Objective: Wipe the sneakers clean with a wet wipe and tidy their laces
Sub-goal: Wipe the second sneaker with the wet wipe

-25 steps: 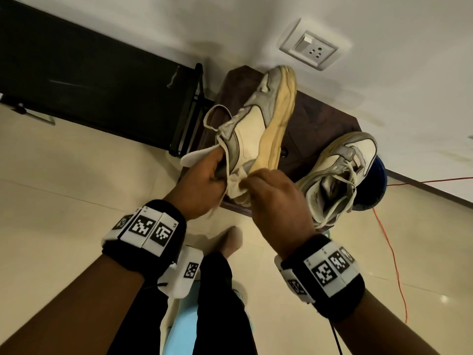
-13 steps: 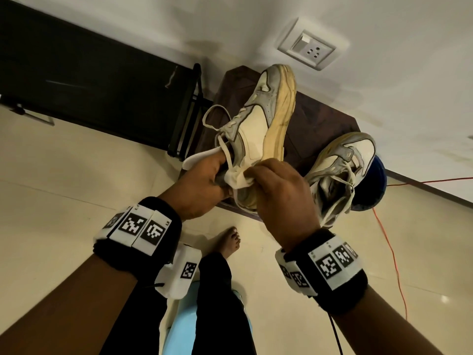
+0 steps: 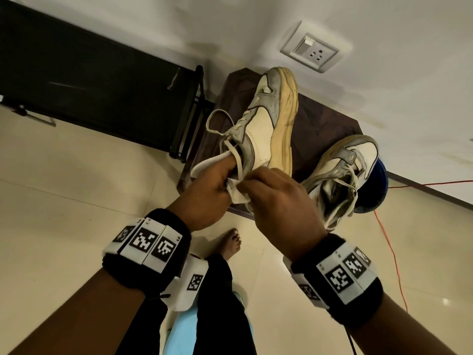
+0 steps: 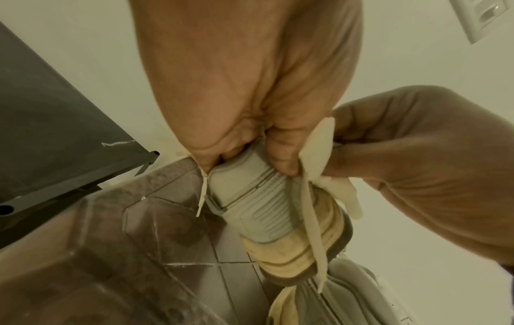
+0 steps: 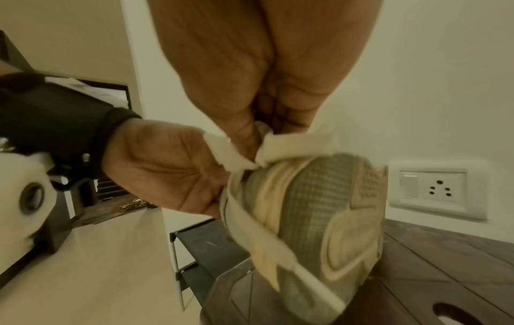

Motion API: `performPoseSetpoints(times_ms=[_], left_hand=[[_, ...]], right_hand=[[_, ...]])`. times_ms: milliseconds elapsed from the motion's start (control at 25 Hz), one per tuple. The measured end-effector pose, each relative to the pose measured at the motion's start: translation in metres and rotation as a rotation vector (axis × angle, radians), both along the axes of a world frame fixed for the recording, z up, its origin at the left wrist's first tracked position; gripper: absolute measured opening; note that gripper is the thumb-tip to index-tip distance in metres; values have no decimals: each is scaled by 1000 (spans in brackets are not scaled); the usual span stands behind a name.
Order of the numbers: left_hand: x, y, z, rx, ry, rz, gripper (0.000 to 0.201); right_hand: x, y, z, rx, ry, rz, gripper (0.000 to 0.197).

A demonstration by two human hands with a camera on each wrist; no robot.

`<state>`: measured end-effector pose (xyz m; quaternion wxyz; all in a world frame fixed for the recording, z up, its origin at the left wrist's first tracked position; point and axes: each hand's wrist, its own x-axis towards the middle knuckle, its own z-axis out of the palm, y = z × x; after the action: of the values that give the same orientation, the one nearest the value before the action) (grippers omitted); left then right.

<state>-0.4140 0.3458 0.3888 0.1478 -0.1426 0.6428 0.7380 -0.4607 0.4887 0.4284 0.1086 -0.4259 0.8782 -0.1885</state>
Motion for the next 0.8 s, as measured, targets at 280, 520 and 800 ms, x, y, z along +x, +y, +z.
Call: performPoseSetpoints(times_ms=[280,520,800], left_hand=[[1,-2,11,-17,-28,-38,48],[0,-9,8,-29,-33,19,52],[-3,-5,20,-90,6,-25,51]], right_hand=[[-49,-8,-2,-65,-19,-348,22],[0,-3,12,-33,-53,-77,19],[-55,3,4,-71,-24,-387,23]])
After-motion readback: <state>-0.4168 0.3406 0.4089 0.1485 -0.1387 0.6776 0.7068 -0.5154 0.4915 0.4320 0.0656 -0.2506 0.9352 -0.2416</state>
